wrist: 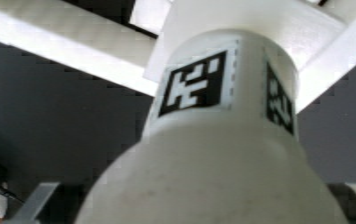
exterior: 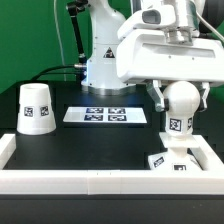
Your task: Assemble lamp
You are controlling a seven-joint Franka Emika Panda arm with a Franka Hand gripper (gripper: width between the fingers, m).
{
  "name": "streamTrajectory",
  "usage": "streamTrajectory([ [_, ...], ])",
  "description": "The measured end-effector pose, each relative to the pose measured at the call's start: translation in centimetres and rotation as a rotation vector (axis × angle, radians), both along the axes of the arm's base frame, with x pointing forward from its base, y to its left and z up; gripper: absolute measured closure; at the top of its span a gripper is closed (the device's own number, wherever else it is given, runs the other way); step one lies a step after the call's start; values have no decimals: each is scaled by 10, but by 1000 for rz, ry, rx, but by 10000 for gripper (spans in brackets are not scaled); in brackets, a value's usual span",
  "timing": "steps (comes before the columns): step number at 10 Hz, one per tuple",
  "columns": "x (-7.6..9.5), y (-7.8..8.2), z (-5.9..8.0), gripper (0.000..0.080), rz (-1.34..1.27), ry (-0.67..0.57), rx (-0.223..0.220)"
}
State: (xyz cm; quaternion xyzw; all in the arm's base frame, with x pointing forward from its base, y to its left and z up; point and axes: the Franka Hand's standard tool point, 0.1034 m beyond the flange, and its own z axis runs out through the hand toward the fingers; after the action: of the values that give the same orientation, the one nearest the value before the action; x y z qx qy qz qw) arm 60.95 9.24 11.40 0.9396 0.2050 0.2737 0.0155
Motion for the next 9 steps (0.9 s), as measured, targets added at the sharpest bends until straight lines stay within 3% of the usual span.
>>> streamTrajectory([
  [2, 0, 2, 0, 223, 2, -2, 0],
  [3, 0, 2, 0, 129, 0, 0, 1],
  [4, -1, 2, 0, 105, -2, 6, 4],
  [7, -2, 4, 9, 101, 1, 12, 7],
  [9, -3, 4, 23, 100, 4, 16, 9],
])
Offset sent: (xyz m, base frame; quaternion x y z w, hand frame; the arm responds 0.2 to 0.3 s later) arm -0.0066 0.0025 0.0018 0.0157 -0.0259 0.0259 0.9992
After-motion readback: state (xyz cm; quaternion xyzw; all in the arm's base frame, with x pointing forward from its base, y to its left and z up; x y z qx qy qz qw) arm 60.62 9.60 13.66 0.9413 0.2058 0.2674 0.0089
